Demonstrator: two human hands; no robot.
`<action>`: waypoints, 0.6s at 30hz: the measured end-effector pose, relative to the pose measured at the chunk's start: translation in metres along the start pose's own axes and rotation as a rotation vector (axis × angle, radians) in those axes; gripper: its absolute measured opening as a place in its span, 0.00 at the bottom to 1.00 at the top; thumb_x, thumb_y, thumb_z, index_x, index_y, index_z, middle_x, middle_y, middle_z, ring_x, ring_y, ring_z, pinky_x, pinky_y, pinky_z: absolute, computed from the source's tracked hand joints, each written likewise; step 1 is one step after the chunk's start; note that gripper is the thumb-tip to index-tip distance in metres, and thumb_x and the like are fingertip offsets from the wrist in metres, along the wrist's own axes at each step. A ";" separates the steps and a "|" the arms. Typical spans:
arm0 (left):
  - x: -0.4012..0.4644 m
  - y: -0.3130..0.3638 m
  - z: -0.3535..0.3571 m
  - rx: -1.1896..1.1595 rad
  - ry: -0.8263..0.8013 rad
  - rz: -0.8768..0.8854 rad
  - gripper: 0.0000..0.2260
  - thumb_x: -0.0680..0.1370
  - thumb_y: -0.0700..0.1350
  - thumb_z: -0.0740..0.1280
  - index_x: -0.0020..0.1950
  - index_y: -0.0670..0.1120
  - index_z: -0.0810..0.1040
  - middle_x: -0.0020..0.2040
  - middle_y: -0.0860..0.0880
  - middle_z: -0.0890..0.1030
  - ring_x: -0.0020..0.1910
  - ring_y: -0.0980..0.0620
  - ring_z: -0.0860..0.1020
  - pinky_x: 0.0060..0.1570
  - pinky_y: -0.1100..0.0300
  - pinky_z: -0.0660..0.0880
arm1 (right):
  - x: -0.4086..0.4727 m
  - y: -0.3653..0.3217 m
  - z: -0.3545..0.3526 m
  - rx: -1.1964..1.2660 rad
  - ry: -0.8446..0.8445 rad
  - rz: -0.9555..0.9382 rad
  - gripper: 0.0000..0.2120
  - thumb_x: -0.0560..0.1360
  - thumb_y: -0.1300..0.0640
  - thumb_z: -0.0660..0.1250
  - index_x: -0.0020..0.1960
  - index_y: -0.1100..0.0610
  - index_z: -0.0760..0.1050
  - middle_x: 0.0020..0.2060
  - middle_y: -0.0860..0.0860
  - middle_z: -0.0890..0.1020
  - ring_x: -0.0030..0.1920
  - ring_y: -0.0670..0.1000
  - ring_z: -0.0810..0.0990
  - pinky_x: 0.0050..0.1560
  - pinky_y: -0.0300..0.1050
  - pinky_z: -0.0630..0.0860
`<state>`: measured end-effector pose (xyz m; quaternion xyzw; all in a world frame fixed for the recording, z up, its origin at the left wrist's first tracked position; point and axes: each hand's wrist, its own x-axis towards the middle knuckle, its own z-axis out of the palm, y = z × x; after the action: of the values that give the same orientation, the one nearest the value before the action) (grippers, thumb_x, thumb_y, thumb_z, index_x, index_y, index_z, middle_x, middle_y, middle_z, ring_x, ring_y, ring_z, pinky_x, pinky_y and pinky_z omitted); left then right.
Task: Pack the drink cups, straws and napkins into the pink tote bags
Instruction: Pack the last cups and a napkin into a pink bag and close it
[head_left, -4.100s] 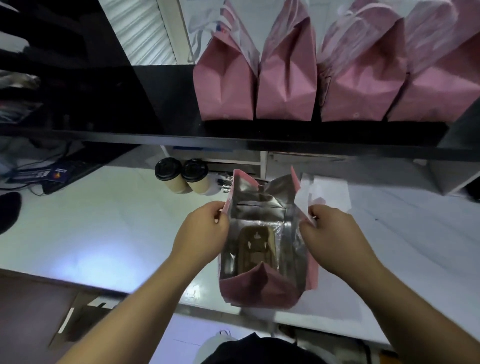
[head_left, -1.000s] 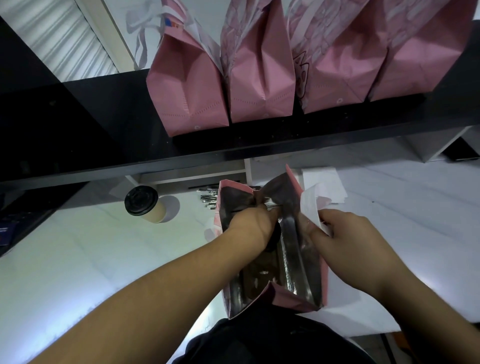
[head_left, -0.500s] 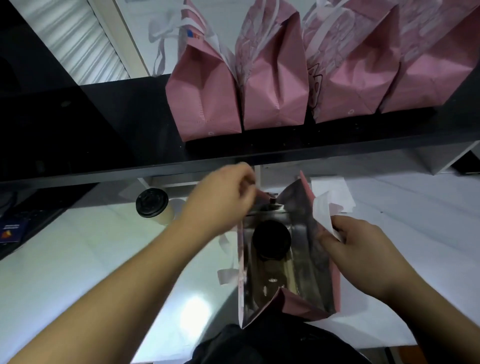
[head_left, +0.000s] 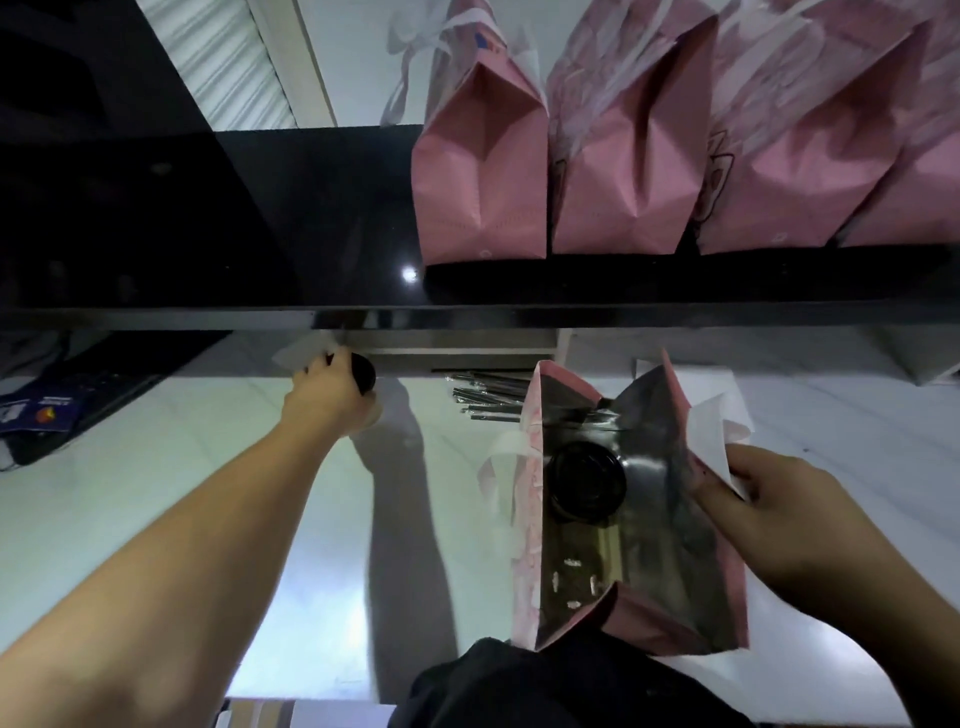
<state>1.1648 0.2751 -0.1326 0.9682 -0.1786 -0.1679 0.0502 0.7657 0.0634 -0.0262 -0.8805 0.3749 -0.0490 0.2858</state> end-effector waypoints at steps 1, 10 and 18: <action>0.001 -0.001 0.003 -0.020 0.013 -0.001 0.39 0.78 0.55 0.70 0.83 0.46 0.55 0.77 0.38 0.66 0.74 0.32 0.66 0.68 0.38 0.70 | 0.000 0.001 0.000 -0.004 0.002 -0.007 0.21 0.80 0.43 0.64 0.31 0.51 0.70 0.30 0.34 0.77 0.32 0.42 0.75 0.28 0.45 0.60; -0.056 0.024 -0.028 -0.056 0.101 0.237 0.32 0.72 0.55 0.74 0.73 0.52 0.68 0.69 0.44 0.72 0.65 0.37 0.72 0.58 0.42 0.77 | -0.001 0.000 -0.001 0.026 0.010 -0.003 0.21 0.80 0.46 0.64 0.31 0.52 0.67 0.28 0.37 0.77 0.32 0.40 0.75 0.28 0.45 0.59; -0.187 0.072 -0.103 -0.318 0.307 0.747 0.36 0.68 0.66 0.70 0.75 0.62 0.66 0.68 0.60 0.68 0.64 0.56 0.73 0.56 0.66 0.69 | -0.004 -0.006 -0.002 0.020 -0.044 0.050 0.21 0.81 0.45 0.64 0.34 0.40 0.58 0.25 0.43 0.70 0.27 0.41 0.69 0.30 0.34 0.56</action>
<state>1.0121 0.2792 0.0326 0.8311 -0.4791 -0.0176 0.2820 0.7659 0.0686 -0.0206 -0.8689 0.3898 -0.0264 0.3040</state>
